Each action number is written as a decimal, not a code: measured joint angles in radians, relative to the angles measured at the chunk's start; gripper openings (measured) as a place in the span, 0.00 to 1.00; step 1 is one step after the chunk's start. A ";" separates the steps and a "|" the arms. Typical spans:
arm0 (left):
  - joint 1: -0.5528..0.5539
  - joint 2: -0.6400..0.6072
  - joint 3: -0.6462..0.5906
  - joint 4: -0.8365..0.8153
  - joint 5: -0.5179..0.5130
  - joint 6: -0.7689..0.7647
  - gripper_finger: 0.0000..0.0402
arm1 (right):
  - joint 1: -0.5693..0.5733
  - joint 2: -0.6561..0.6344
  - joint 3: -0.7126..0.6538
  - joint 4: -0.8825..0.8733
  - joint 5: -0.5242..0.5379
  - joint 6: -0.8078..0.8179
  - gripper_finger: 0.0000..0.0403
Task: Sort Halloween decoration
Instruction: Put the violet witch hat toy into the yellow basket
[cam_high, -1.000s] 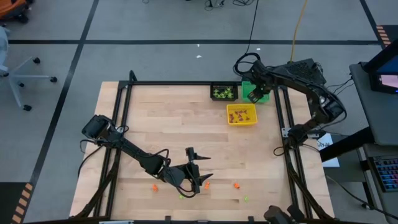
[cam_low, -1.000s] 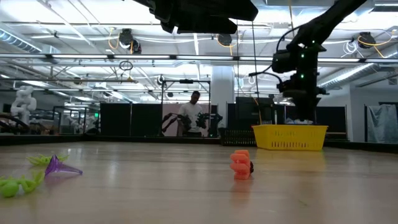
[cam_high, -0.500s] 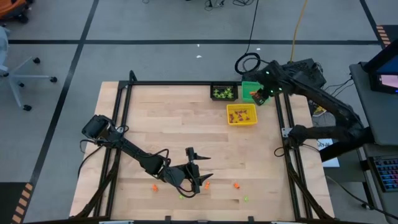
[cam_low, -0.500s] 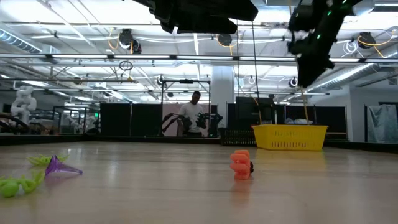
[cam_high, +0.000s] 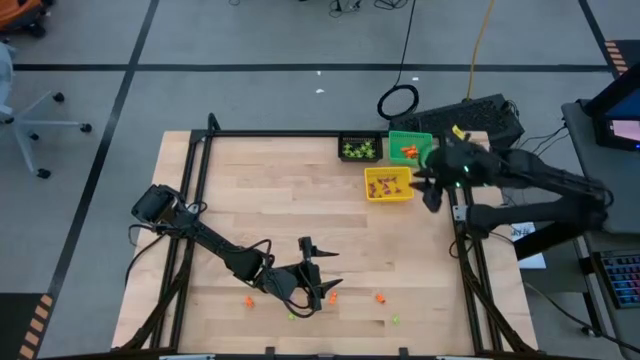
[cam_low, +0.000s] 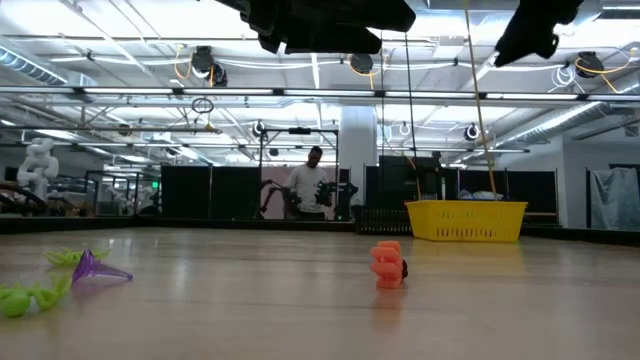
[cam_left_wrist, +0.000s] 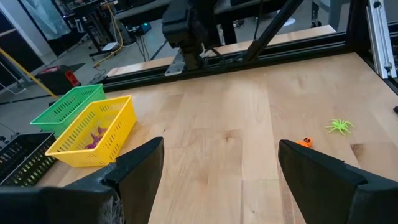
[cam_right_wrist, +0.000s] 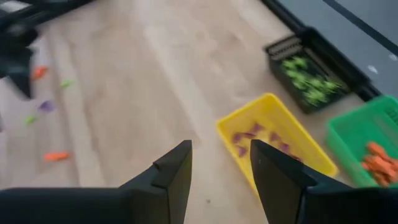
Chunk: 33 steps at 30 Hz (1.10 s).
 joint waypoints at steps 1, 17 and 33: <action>0.000 0.000 0.000 0.000 0.000 0.000 0.78 | 0.052 -0.005 0.000 0.000 0.024 0.019 0.37; -0.007 0.000 0.000 -0.035 0.000 -0.022 0.78 | 0.612 0.153 -0.241 0.456 0.206 0.090 0.37; -0.094 0.000 0.000 -0.155 -0.016 -0.103 0.78 | 0.829 0.559 -0.269 0.858 0.252 -0.059 0.37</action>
